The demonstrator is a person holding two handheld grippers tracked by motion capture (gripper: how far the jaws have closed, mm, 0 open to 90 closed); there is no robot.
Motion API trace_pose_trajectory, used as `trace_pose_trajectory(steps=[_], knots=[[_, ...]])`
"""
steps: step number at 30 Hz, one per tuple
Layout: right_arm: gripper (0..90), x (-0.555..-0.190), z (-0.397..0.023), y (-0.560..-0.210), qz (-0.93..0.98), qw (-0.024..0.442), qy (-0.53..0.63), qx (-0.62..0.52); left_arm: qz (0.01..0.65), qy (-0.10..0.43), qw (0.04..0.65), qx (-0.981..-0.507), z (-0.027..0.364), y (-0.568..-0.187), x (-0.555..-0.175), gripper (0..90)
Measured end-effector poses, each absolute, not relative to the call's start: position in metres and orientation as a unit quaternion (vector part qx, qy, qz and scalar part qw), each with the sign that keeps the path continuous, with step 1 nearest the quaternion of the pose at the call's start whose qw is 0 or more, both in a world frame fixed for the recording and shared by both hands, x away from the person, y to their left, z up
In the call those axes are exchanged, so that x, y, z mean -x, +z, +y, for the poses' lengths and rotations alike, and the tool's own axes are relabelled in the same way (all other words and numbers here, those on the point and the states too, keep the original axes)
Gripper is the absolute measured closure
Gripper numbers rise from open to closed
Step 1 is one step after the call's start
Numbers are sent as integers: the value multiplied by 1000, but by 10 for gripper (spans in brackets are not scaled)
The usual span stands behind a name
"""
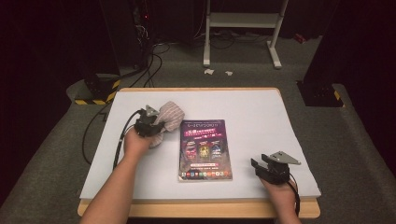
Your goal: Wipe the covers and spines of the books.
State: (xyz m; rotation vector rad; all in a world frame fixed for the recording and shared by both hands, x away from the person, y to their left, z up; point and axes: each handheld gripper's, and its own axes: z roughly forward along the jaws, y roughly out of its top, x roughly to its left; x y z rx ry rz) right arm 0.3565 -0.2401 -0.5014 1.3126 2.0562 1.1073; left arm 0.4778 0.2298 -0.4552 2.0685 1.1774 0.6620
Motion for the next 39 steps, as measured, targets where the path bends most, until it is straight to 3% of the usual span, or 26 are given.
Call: trace_pose_trajectory(steps=[11,20,22,27,30,39], knots=[[487,-357,-239,-502,749,229,396,-480,483,274,298,-776,281,-453,-454,706],[487,-358,-240,-502,747,228,397,-482,499,253,285,-778,291,-475,-449,682],[486,-357,-240,-502,746,226,397,-484,506,249,295,-771,291,-476,-446,626],[483,-357,-240,-502,747,228,397,-482,512,252,304,-763,288,-470,-438,349],[482,-358,-239,-502,748,229,396,-481,509,236,310,-767,285,-468,-434,274],[485,-358,-239,-502,751,228,395,-478,503,223,340,-763,279,-462,-422,236]])
